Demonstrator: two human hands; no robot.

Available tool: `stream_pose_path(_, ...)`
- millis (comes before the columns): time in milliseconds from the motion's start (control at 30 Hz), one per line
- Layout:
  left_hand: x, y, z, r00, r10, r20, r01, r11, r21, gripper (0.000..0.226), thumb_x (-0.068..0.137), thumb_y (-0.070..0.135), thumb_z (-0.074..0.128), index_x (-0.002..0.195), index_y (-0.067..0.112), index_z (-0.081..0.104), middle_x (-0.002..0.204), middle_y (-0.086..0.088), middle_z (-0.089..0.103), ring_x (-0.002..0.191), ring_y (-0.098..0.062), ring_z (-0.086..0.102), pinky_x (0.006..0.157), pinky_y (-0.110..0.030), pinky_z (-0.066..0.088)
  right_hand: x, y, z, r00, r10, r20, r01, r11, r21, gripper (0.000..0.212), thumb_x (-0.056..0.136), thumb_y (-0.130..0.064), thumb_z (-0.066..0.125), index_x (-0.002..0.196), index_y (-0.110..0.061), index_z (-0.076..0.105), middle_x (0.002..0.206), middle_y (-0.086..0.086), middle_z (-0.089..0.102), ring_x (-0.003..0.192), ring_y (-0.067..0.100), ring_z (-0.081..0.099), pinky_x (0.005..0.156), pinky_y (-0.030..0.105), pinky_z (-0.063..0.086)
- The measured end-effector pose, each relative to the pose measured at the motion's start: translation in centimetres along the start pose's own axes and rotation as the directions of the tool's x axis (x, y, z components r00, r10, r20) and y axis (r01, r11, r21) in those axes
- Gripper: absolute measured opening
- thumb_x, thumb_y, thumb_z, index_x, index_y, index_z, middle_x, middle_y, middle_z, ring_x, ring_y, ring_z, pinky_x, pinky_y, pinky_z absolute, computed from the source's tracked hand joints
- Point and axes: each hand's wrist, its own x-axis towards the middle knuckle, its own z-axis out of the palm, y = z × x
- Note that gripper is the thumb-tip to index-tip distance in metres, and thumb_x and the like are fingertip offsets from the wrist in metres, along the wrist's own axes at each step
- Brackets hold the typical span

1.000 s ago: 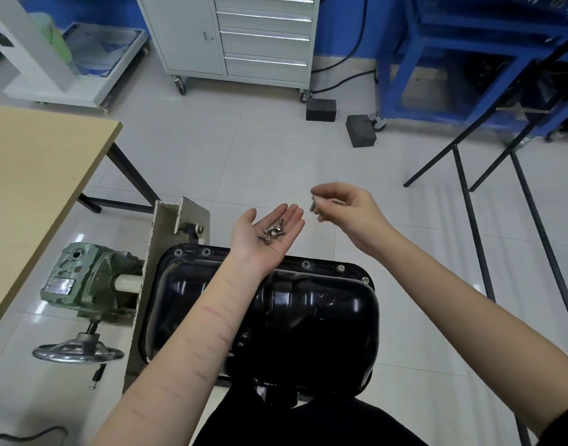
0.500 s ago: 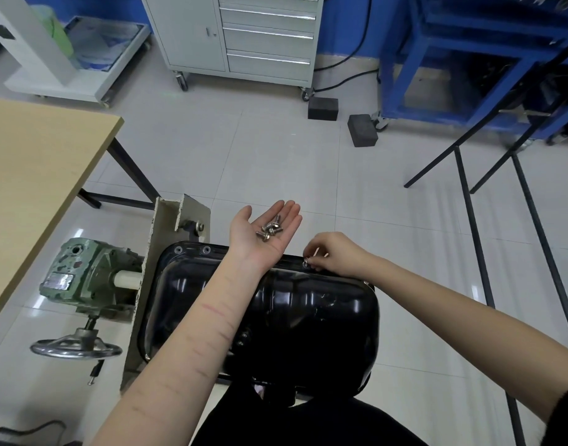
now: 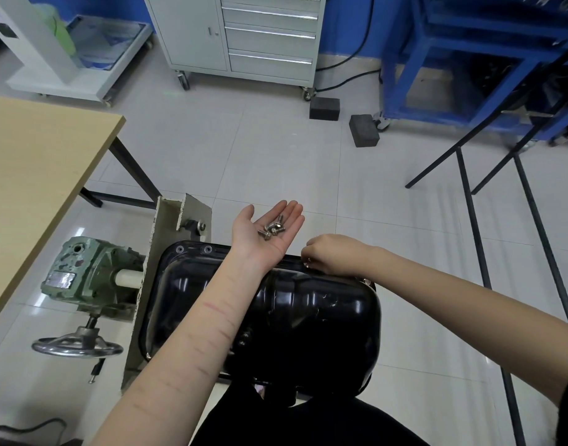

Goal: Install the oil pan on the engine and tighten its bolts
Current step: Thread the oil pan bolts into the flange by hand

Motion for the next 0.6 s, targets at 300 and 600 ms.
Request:
stream_pose_path(300, 0.01, -0.01, 0.03, 1.0, -0.012, 0.004, 0.012, 1.0, 0.005, 0.056, 0.099, 0.036, 0.029, 0.088, -0.01, 0.059, 0.071, -0.023, 0.068, 0.077, -0.032, 0.064, 0.071, -0.045, 0.05, 0.4, -0.3, -0.04, 0.999, -0.048, -0.002, 0.047, 0.974, -0.223, 0.031, 0.099, -0.028, 0.034, 0.116, -0.007, 0.048, 0.105, 0.012, 0.056, 0.093, 0.031, 0.059, 0.064, 0.033, 0.035)
stream_pose_path(600, 0.13, 0.02, -0.02, 1.0, -0.015, 0.007, 0.015, 1.0, 0.006, 0.056, 0.099, 0.036, 0.03, 0.087, -0.01, 0.059, 0.072, -0.023, 0.068, 0.076, -0.033, 0.064, 0.071, -0.045, 0.05, 0.28, 0.09, -0.3, 0.996, -0.075, 0.044, 0.079, 0.994, -0.081, 0.027, 0.097, -0.02, 0.038, 0.112, -0.004, 0.054, 0.103, 0.014, 0.056, 0.092, 0.031, 0.057, 0.064, 0.028, 0.029)
